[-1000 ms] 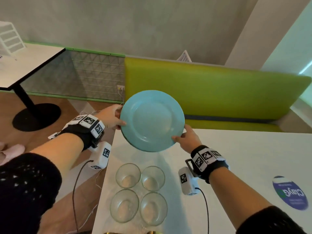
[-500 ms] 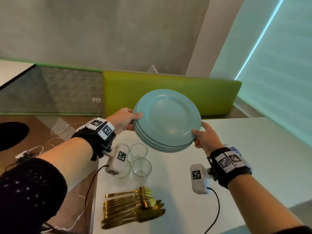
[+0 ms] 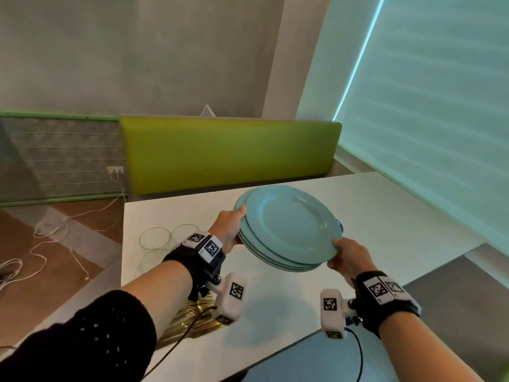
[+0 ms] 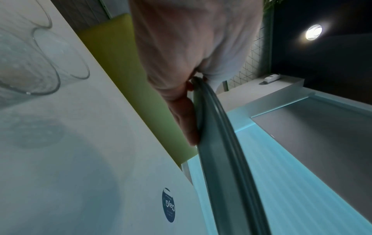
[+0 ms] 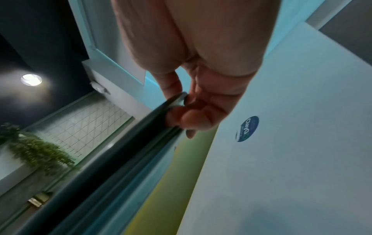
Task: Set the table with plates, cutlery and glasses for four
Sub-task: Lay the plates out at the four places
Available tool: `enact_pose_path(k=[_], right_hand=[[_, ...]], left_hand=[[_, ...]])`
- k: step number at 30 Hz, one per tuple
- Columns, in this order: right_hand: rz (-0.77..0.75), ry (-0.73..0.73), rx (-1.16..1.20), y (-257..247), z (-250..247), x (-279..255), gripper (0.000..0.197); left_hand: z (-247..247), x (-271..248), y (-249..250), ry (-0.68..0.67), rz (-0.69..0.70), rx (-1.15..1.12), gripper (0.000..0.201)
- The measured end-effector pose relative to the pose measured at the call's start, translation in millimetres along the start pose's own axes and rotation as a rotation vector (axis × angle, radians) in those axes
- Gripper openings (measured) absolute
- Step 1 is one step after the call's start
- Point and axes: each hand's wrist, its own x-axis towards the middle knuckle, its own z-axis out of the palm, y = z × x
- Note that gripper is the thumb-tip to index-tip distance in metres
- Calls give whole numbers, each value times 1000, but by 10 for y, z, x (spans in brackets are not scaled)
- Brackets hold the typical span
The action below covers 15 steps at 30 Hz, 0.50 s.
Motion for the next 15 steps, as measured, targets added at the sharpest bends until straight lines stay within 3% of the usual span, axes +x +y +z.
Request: enact_pose_path(k=[4, 11, 15], right_hand=[[72, 44, 84, 41, -266, 137, 13], [141, 182, 183, 236, -903, 706, 15], [201, 235, 178, 426, -1141, 981, 15]], left_hand=[[197, 157, -129, 47, -6, 27, 40], [322, 542, -250, 230, 14, 62, 33], [97, 848, -332, 377, 17, 96, 49]])
